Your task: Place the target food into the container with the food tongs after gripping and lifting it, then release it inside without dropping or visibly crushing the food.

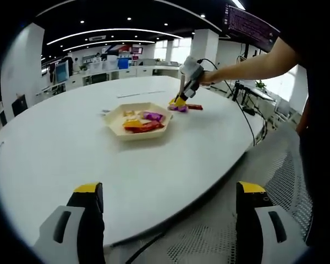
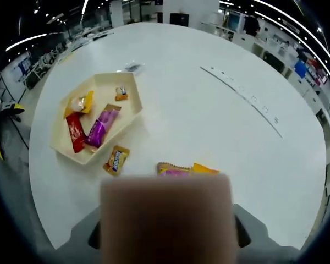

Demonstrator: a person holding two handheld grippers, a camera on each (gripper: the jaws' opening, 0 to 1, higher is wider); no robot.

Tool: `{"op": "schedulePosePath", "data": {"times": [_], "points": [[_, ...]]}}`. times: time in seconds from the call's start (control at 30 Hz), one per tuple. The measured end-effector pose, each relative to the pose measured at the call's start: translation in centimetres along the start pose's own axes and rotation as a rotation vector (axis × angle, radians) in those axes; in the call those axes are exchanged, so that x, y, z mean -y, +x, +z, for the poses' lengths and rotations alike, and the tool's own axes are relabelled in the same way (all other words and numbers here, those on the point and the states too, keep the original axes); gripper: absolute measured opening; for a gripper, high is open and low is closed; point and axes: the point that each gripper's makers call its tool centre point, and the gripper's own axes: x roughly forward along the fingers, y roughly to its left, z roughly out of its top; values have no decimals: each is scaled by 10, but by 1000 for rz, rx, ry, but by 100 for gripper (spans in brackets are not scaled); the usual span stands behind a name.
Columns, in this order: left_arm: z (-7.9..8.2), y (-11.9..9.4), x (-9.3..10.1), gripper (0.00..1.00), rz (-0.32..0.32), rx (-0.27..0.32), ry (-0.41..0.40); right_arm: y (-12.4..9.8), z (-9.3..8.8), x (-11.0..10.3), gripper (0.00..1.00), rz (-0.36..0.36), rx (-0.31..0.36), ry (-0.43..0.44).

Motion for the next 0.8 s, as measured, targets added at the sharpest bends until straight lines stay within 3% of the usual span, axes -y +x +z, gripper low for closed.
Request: {"op": "schedulePosePath", "data": {"times": [0.1, 0.17, 0.2, 0.23, 0.6, 0.8], "points": [[-1, 0, 0, 98, -1, -6, 0, 2, -1, 0, 29, -3, 2, -4], [-1, 0, 0, 98, -1, -6, -2, 5, -14, -8, 29, 27, -54, 48], [-1, 0, 0, 98, -1, -6, -2, 7, -2, -3, 29, 7, 14, -15], [-1, 0, 0, 98, 0, -6, -2, 4, -6, -4, 29, 6, -6, 16], [-2, 1, 0, 97, -2, -18, 3, 3, -5, -1, 26, -3, 27, 16], [-2, 1, 0, 95, -1, -16, -7, 2, -6, 3, 23, -11, 41, 69]]}}
